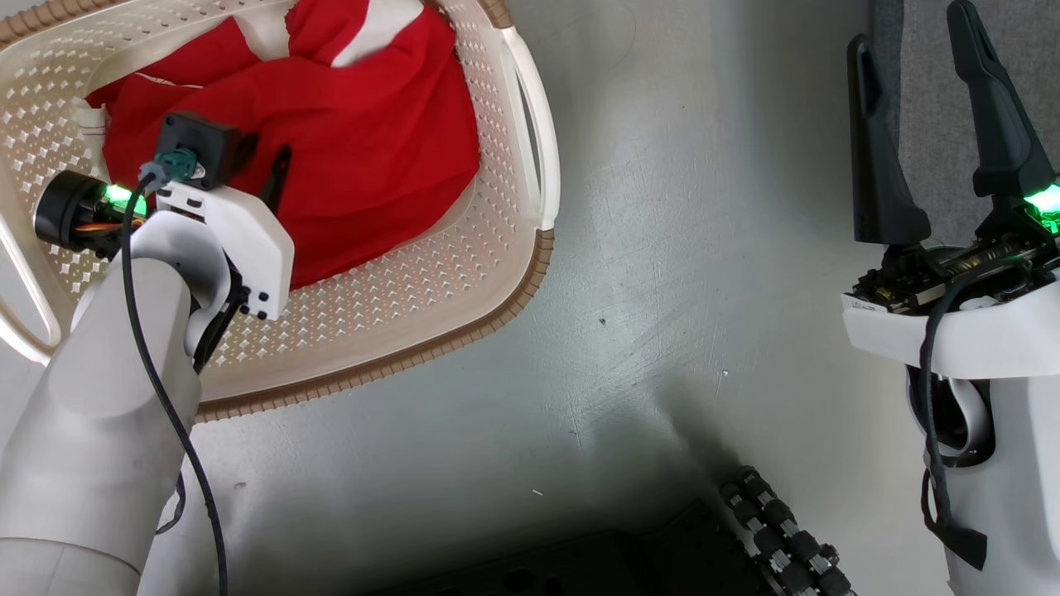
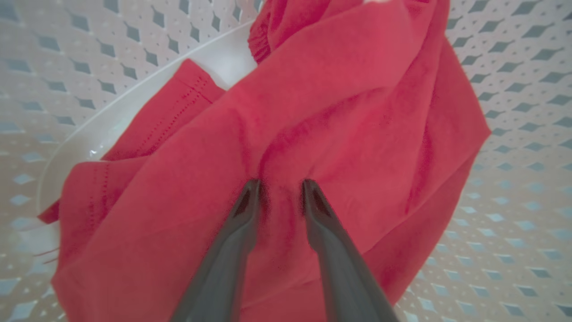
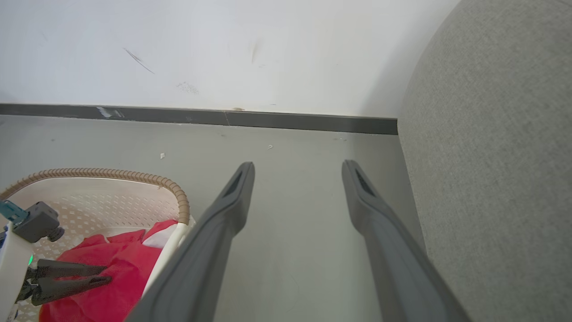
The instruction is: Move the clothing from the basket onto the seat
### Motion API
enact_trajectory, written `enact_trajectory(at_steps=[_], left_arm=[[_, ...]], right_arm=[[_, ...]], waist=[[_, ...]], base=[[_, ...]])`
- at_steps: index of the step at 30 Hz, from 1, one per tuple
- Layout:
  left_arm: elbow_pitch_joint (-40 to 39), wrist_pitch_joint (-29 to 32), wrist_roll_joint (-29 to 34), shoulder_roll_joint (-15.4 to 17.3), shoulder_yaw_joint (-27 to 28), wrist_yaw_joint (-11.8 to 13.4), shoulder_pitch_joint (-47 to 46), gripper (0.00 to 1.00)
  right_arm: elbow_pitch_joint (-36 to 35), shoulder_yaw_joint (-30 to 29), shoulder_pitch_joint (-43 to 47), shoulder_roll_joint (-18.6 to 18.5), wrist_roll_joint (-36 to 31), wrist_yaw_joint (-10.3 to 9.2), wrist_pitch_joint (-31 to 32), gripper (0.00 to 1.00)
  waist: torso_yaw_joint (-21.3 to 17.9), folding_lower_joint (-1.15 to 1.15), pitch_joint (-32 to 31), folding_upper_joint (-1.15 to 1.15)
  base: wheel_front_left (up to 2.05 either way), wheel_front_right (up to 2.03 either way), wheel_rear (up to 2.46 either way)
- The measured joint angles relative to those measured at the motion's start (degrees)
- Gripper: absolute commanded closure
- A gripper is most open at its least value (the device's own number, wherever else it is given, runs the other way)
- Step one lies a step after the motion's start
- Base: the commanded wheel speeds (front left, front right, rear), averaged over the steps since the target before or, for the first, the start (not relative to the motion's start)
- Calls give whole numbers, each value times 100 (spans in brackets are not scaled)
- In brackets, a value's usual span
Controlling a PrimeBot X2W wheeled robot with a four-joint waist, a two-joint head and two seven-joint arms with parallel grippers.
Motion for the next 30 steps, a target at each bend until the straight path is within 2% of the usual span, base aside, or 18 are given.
enact_trajectory(at_steps=[2,3,4,18,30], left_arm=[[66,-30,1,-3,-24,0,0,66],[92,-30,1,-2,-34,0,0,91],[119,-32,1,0,-41,0,0,100],[48,-472,-74,-186,-71,0,-190,100],[-104,-940,-302,-177,-126,0,-61,100]], right_arm=[[-2,0,2,0,1,0,0,0],[-4,-1,2,0,1,0,0,0],[-8,-1,3,0,1,0,0,0],[-14,-32,-46,0,2,0,0,0],[163,-58,-420,-2,-7,0,-1,0]], waist=[[-4,0,-4,0],[-5,0,-6,0],[-7,0,-8,0],[71,0,-43,0],[258,0,-215,0]], base=[[0,0,0],[0,0,0],[0,0,0],[0,0,0],[0,0,0]])
